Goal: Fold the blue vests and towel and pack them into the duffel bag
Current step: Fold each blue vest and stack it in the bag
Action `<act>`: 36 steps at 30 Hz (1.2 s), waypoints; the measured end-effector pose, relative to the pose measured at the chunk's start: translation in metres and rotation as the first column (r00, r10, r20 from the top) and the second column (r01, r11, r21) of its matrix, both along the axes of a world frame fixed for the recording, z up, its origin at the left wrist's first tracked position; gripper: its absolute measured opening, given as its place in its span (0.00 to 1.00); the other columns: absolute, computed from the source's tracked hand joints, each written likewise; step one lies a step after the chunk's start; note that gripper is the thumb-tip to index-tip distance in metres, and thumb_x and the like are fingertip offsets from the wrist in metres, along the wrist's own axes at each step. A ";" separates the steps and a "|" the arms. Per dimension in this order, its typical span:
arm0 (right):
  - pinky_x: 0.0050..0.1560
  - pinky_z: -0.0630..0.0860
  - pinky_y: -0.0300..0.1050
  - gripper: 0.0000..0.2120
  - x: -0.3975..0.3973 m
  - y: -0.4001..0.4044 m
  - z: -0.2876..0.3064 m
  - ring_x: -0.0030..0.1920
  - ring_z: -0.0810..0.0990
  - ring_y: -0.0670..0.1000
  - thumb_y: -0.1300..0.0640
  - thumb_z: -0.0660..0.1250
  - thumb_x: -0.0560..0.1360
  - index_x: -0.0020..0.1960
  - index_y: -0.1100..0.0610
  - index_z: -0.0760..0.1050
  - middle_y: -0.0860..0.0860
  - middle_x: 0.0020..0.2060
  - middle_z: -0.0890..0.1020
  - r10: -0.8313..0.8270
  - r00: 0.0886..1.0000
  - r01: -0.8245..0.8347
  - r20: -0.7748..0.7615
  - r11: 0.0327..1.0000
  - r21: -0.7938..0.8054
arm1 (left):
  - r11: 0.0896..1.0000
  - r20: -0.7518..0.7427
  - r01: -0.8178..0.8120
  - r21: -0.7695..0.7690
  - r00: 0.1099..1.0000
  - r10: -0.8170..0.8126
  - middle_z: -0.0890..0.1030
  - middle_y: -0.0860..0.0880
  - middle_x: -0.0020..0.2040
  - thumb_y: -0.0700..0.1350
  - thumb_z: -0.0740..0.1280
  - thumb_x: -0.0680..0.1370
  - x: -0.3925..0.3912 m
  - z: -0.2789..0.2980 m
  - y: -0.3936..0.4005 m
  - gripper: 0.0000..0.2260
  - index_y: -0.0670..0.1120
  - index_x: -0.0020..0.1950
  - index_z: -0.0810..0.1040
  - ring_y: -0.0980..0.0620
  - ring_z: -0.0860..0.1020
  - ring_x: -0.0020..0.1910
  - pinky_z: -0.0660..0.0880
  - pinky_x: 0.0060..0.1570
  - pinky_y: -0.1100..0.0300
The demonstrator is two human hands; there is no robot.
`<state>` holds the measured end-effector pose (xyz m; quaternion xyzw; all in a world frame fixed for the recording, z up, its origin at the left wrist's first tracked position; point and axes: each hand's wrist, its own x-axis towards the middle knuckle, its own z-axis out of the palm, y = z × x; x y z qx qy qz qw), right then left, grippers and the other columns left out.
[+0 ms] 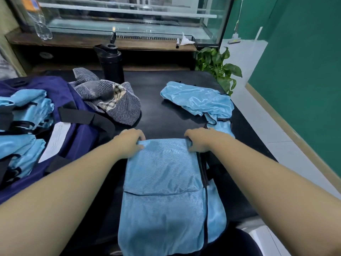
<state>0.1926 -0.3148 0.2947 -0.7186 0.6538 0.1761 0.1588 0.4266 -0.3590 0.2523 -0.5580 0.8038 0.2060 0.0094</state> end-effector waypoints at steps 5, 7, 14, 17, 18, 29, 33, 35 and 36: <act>0.51 0.73 0.50 0.07 -0.006 -0.013 0.004 0.50 0.76 0.56 0.60 0.61 0.76 0.52 0.60 0.75 0.54 0.51 0.78 0.065 0.998 -0.066 0.017 0.996 0.057 | 0.991 0.017 0.081 0.110 0.996 -0.083 0.73 0.55 0.40 0.47 0.70 0.76 0.003 0.006 -0.013 0.06 0.48 0.48 0.73 0.52 0.72 0.43 0.66 0.40 0.60; 0.50 0.72 0.50 0.09 -0.008 -0.016 0.000 0.48 0.75 0.55 0.60 0.62 0.76 0.55 0.62 0.75 0.56 0.53 0.79 0.055 0.998 -0.056 0.021 0.996 0.070 | 0.986 0.066 0.113 0.122 0.990 -0.122 0.72 0.54 0.40 0.48 0.68 0.77 0.002 0.009 -0.016 0.06 0.47 0.47 0.73 0.52 0.72 0.43 0.63 0.40 0.61; 0.43 0.70 0.46 0.13 -0.012 -0.022 0.009 0.44 0.75 0.53 0.54 0.67 0.73 0.56 0.57 0.76 0.53 0.49 0.79 0.026 0.997 -0.013 -0.067 0.983 0.185 | 0.968 0.208 0.196 0.159 0.951 -0.227 0.73 0.50 0.46 0.47 0.67 0.78 -0.001 0.023 -0.021 0.07 0.46 0.53 0.75 0.51 0.71 0.45 0.63 0.42 0.61; 0.43 0.70 0.46 0.13 -0.014 -0.021 0.010 0.44 0.74 0.54 0.56 0.68 0.73 0.56 0.60 0.75 0.55 0.51 0.79 -0.001 1.000 -0.001 0.017 0.995 0.104 | 0.982 0.266 0.177 0.064 0.945 -0.187 0.78 0.48 0.49 0.49 0.68 0.77 0.001 0.031 -0.023 0.10 0.45 0.54 0.78 0.49 0.73 0.47 0.67 0.44 0.61; 0.43 0.69 0.45 0.12 -0.015 -0.020 0.010 0.44 0.73 0.53 0.58 0.67 0.74 0.55 0.61 0.74 0.55 0.50 0.78 -0.010 0.998 0.008 0.061 0.999 0.044 | 0.988 0.254 0.154 -0.005 0.956 -0.148 0.79 0.48 0.50 0.50 0.68 0.77 0.002 0.033 -0.023 0.08 0.47 0.52 0.78 0.47 0.74 0.50 0.69 0.47 0.59; 0.44 0.69 0.54 0.09 -0.023 0.039 0.028 0.43 0.70 0.58 0.66 0.65 0.71 0.43 0.57 0.66 0.55 0.42 0.73 0.124 0.960 0.080 0.250 0.736 -0.672 | 0.785 -0.215 -0.033 -0.619 0.968 -0.130 0.76 0.51 0.42 0.38 0.65 0.74 0.030 0.069 0.038 0.06 0.48 0.43 0.73 0.46 0.72 0.44 0.70 0.46 0.49; 0.36 0.63 0.47 0.19 -0.030 0.082 0.009 0.36 0.69 0.56 0.68 0.74 0.59 0.38 0.56 0.64 0.54 0.37 0.72 0.275 0.955 -0.112 0.108 0.676 -0.728 | 0.771 -0.079 0.193 -0.607 0.951 -0.300 0.78 0.50 0.41 0.36 0.71 0.66 0.049 0.045 0.081 0.11 0.49 0.42 0.74 0.44 0.77 0.41 0.69 0.42 0.52; 0.36 0.62 0.44 0.21 -0.034 0.103 -0.006 0.36 0.71 0.57 0.66 0.76 0.55 0.38 0.57 0.65 0.55 0.38 0.74 0.313 0.949 -0.188 0.042 0.668 -0.720 | 0.755 0.007 0.300 -0.583 0.931 -0.364 0.78 0.52 0.38 0.40 0.67 0.66 0.053 0.027 0.101 0.08 0.50 0.41 0.73 0.46 0.77 0.38 0.69 0.39 0.54; 0.37 0.61 0.43 0.22 -0.036 0.113 -0.015 0.38 0.70 0.57 0.65 0.76 0.54 0.39 0.56 0.65 0.55 0.40 0.74 0.324 0.946 -0.216 0.018 0.670 -0.710 | 0.759 0.030 0.330 -0.561 0.925 -0.379 0.77 0.53 0.37 0.43 0.63 0.66 0.054 0.018 0.109 0.05 0.51 0.40 0.73 0.47 0.77 0.36 0.70 0.37 0.54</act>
